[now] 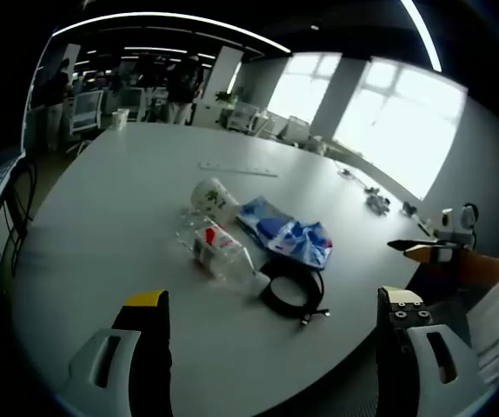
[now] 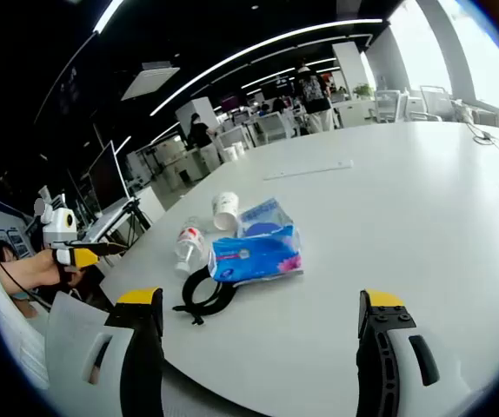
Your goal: Arrange the tabletop items into an orderly group along one side of the table until the central work area is clear of visible clutter.
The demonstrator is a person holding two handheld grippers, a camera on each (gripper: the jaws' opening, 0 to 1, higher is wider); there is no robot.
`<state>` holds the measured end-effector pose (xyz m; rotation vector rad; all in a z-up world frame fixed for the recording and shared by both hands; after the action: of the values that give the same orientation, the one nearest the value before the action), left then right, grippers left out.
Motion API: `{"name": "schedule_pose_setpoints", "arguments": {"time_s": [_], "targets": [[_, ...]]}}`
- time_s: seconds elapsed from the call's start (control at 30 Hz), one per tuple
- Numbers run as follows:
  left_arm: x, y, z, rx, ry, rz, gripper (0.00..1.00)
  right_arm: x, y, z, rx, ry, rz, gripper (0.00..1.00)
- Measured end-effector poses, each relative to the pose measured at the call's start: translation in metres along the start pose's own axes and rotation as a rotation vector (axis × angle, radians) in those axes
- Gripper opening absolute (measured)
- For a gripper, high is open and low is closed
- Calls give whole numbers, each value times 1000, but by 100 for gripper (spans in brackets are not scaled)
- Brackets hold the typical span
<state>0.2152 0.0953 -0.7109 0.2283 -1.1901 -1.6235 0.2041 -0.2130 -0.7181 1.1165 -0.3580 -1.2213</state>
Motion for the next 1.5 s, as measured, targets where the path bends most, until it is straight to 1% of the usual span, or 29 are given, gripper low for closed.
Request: {"name": "schedule_pose_setpoints", "arguments": {"time_s": [0.23,0.63,0.97,1.3,1.5], "targets": [[-2,-1,-6,-13,-3,-3,97,-2,2,-7,-4,11,6,91],[-6,4,-12,-28,-3,-12,97,3,5,-15,2,7,-10,91],[-9,3,-18,-40,-7,-7,97,6,2,-19,-8,5,-14,90],[-12,-1,-22,-52,-10,6,96,5,-3,-30,-32,17,-8,89],[-12,0,-24,-53,-14,13,96,4,-2,-35,-37,25,-4,89]]}}
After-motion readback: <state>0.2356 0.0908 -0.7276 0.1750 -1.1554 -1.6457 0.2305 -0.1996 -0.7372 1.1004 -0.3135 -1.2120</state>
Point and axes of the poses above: the point that each gripper's makers call its tool centre point, and the gripper's own axes: z roughly backward along the fingers, x roughly to its right, y roughly out of its top, the point moved 3 cm from there along z, roughly backward along the fingers, and after that the axes turned 2 degrees about z, right-handed, at the moved point
